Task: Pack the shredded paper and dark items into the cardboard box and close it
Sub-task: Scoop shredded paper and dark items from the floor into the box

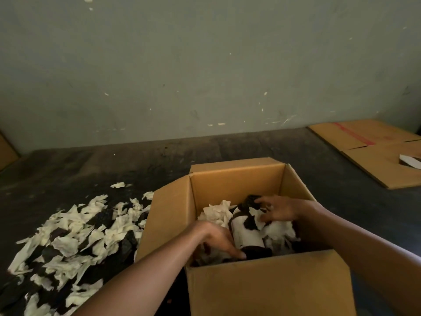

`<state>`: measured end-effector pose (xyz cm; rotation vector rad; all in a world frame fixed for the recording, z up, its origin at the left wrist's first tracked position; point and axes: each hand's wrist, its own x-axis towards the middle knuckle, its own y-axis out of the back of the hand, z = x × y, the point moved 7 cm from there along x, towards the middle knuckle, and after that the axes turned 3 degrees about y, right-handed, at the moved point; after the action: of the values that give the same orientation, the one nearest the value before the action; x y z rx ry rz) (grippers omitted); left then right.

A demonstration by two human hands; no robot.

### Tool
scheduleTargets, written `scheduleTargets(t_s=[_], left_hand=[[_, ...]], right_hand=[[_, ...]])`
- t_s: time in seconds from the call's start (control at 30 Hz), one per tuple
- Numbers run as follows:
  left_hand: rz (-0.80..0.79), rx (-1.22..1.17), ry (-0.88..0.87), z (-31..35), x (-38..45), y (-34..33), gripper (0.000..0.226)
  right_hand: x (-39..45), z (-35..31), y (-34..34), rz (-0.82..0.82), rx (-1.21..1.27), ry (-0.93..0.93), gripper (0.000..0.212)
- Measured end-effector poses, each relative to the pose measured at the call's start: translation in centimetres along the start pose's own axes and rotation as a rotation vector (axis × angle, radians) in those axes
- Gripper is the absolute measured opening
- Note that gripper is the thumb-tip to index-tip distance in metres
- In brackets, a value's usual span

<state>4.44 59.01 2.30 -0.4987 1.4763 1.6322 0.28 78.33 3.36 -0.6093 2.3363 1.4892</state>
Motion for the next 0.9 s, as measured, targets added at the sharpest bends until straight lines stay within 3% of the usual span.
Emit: scheduleTargets(t_s=[0.1,0.23,0.33,0.43,0.5,0.6,0.67,0.8,0.87,0.9], left_hand=[[-0.110,-0.025,0.007,-0.5,2.3,-3.3,0.050],[-0.135,-0.027,0.081,-1.4,4.0,-5.0,0.049],[-0.100,0.031,0.042,-1.1,4.4,-4.5,0.048],[0.069,0.078,0.045,-1.1,4.7,-2.6,0.047],[0.072,0.089,0.082,-1.8,5.6,-2.5,0.048],[-0.046,0.119,0.145,-3.1,6.9,-3.3,0.051],[-0.025,0.143,0.177,-3.6,7.4,-2.4,0.047],[0.325,0.155,0.160,-3.3,7.3,2.1,0.040],[0.404,0.086,0.152,-3.4,7.5,3.0,0.046],[0.366,0.062,0.166,-3.6,8.0,2.7,0.049]], right_hand=[[0.8,2.0,-4.0,-0.155,-0.105,-0.101,0.089],[1.2,4.9,-8.0,-0.390,-0.186,-0.225,0.076],[1.0,4.1,-5.5,-0.321,-0.206,-0.184,0.057],[0.5,2.6,-3.4,-0.229,-0.121,-0.148,0.040],[-0.1,2.4,-4.6,-0.317,-0.211,-0.157,0.035],[0.1,4.4,-7.8,-0.503,-0.322,-0.239,0.036],[0.8,4.8,-7.3,-0.460,-0.309,-0.245,0.039],[2.0,2.3,-2.6,-0.138,-0.269,-0.101,0.032],[2.8,2.4,-2.2,-0.109,-0.234,-0.109,0.038],[3.2,3.1,-2.8,-0.145,-0.236,-0.139,0.044]])
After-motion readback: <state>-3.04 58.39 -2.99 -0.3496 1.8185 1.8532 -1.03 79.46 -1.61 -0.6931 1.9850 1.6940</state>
